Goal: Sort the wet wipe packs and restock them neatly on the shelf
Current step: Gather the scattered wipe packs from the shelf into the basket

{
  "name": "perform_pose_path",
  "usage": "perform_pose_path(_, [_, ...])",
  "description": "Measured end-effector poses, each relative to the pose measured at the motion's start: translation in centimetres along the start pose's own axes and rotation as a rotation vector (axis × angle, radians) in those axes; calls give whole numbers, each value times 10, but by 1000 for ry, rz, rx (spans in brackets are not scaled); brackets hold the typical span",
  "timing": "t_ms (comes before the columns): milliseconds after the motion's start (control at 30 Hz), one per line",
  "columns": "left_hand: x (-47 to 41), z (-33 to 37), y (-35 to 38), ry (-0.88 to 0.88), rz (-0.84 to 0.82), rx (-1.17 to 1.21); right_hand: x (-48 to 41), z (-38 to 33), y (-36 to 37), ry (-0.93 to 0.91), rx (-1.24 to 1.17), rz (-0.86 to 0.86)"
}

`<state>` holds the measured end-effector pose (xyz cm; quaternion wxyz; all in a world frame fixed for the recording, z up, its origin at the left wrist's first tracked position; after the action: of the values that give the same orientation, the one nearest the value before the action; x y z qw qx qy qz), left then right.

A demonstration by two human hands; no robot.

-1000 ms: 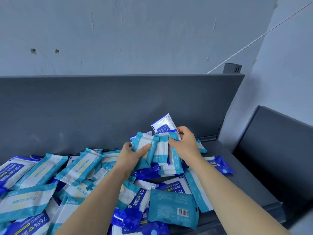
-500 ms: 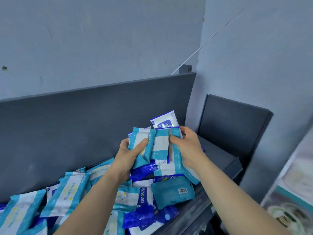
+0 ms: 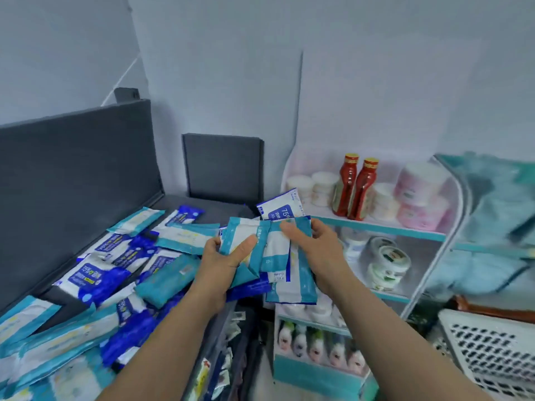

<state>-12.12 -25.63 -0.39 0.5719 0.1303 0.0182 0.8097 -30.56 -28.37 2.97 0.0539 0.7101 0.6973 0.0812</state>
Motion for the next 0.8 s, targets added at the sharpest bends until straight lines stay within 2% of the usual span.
perform_pose_path(233, [76,-64,177,-81,-342,-81,68,-10,-208,-1,-19,375])
perform_pose_path(433, [151,-144,318,-186,-567,-229,139,-5,-377,62,-65,594])
perform_pose_path(600, [199,-217,408,-344,-664,-273,174,16,-490,150,-88,687])
perform_pose_path(700, [211,-258,437,-428,-694,-327,178,39,-539,220,-91,715])
perform_pose_path(800, [208,-298,455,-435,-696,-379,171,70,-573,296,-106,729])
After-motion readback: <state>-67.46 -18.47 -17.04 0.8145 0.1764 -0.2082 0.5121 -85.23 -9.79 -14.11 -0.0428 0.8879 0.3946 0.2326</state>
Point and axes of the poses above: each hand's wrist, its own x-axis away from the middle knuckle, its own y-axis out of the palm, z = x × y, the point moved 8 cm from there along -x, towards the middle knuckle, and after that the axes turned 4 degrees about z, right-handed, at the moved point
